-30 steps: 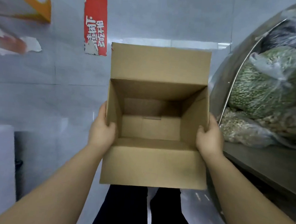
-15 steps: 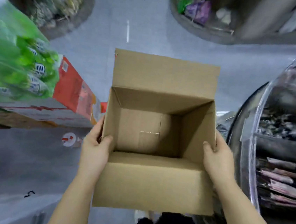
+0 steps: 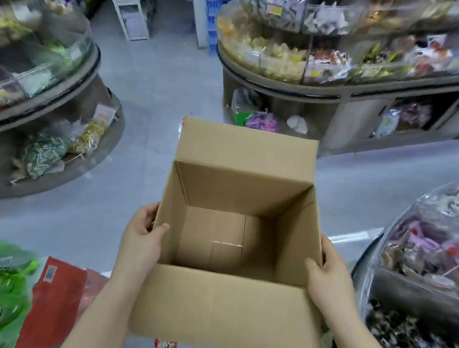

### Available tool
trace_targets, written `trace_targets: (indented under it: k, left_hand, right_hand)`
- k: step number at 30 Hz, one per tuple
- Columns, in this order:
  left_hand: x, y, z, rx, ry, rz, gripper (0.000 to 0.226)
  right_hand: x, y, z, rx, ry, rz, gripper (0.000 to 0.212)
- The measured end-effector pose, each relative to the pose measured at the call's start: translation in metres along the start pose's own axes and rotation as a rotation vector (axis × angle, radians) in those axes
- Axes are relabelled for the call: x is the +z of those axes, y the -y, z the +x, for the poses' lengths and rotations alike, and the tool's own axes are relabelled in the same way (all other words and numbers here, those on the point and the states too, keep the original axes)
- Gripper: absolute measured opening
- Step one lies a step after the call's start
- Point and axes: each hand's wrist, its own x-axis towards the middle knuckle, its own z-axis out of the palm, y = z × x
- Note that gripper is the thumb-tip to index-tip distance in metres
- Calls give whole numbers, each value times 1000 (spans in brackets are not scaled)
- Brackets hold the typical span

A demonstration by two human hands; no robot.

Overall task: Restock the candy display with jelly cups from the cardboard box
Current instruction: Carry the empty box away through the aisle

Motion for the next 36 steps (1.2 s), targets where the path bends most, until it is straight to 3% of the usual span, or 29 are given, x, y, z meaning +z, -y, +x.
trace_targets:
  k: [6, 19, 27, 36]
  left_hand:
    - [86, -50, 102, 68, 86, -49, 39]
    - [346, -142, 354, 155, 532, -15, 41]
    - [555, -169, 412, 194, 772, 114, 41]
    - [817, -257, 424, 306, 877, 176, 38]
  right_hand:
    - [-39, 34, 104, 59, -160, 17, 61]
    - [-109, 60, 337, 323, -590, 182, 62]
    - [-195, 9, 449, 415, -781, 256, 61]
    - [-387, -26, 581, 493, -822, 290, 59]
